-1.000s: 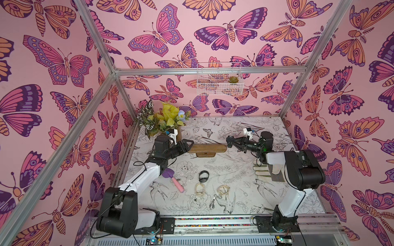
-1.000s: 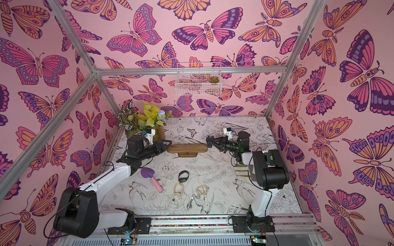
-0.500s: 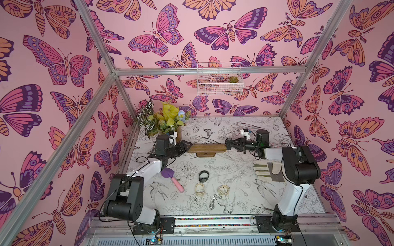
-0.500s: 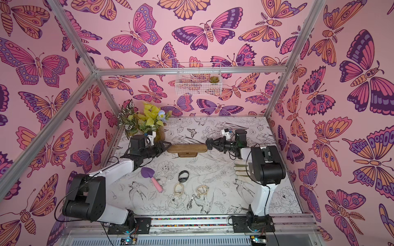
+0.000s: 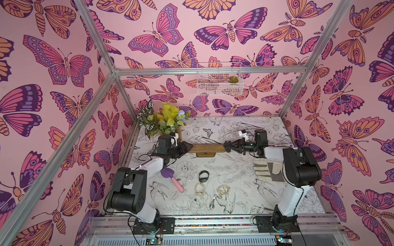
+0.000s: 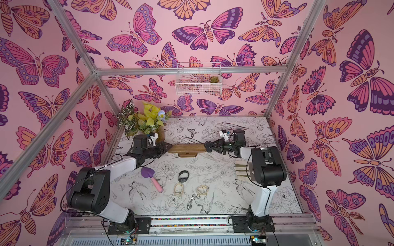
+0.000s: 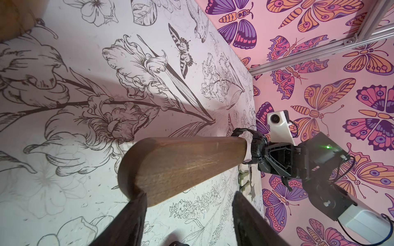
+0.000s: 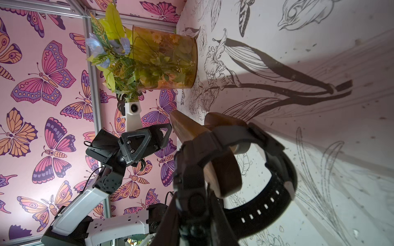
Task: Place watch on stand
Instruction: Place the watch on the stand.
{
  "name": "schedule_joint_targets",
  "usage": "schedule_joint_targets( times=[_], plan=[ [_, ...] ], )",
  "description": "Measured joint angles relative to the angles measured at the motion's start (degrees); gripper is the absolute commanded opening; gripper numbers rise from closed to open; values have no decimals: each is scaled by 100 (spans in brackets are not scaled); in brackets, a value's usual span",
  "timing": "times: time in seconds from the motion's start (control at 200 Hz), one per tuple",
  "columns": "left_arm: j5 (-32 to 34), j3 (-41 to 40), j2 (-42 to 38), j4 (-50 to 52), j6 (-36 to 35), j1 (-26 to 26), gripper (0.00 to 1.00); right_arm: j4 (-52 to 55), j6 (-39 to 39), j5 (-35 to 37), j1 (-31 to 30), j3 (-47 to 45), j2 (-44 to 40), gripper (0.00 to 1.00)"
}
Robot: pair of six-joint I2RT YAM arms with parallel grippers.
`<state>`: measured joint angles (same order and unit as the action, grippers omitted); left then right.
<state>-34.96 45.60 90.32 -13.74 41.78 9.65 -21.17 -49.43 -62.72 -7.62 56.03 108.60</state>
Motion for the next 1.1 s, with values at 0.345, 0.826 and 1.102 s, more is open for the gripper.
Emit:
schedule_joint_targets(
  times=[0.345,0.826,1.102],
  plan=[
    [-192,177,289,-295,11,0,64,179,13,-9,-310,439,343,0],
    [-411,216,496,-614,94,2,62,487,66,111,-929,1014,695,0],
    [-428,216,496,-614,136,13,62,728,199,286,-1082,1274,798,0]
  ],
)
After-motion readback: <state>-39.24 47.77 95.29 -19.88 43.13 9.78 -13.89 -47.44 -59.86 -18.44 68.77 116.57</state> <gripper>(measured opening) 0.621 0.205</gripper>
